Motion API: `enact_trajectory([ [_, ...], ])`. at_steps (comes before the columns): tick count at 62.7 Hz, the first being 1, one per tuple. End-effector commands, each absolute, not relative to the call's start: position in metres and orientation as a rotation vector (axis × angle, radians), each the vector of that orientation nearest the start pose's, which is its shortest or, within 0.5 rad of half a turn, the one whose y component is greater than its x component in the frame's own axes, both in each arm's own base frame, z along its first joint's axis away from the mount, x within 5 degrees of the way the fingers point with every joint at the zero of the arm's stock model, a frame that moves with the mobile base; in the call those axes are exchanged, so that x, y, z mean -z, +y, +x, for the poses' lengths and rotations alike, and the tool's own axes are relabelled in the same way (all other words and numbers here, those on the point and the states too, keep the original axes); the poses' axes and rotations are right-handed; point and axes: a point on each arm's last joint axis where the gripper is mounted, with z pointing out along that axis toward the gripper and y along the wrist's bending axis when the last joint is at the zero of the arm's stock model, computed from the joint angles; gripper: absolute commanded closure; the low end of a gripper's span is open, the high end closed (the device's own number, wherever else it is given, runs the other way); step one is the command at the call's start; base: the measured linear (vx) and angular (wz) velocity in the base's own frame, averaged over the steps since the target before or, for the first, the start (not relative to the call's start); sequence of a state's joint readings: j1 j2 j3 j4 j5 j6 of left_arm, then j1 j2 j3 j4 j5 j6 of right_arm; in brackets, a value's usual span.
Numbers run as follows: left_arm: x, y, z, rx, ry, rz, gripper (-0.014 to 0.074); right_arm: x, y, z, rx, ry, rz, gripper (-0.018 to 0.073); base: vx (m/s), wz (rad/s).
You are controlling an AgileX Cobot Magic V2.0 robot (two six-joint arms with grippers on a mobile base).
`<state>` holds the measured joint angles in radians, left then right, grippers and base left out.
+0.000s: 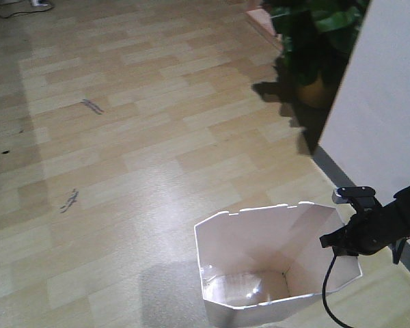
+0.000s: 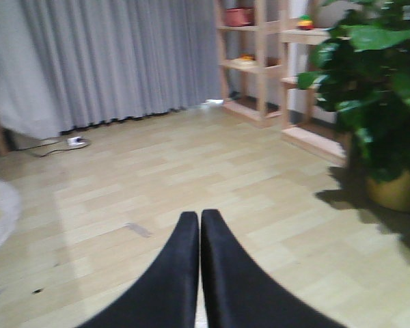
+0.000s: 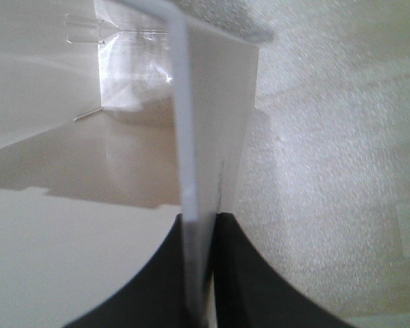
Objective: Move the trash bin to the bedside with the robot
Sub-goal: 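Hold the bin in the right gripper while the base turns toward the bed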
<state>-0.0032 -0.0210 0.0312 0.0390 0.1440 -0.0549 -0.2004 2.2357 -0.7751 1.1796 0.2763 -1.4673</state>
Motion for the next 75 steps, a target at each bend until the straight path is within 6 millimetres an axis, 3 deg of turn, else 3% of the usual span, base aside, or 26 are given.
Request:
enact_trajectory([
  [1,-0.2055,0.0002,0.0546,0.018,1.537,-0.021,0.0603,-0.0165,-0.0253,0.2922,-0.5,2.882,-0.152,0.0565,0.1,0.49],
  [38,-0.2055,0.0002,0.0546,0.018,1.537,-0.021,0.0603,-0.0165,-0.0253,0.2923,-0.498,2.882,-0.152,0.0564,0.12,0.38],
  [75,-0.2055,0.0002,0.0546,0.018,1.537,-0.021,0.0603,-0.0165,-0.0253,0.2923,-0.498,2.882,-0.152,0.0564,0.19,0.03],
])
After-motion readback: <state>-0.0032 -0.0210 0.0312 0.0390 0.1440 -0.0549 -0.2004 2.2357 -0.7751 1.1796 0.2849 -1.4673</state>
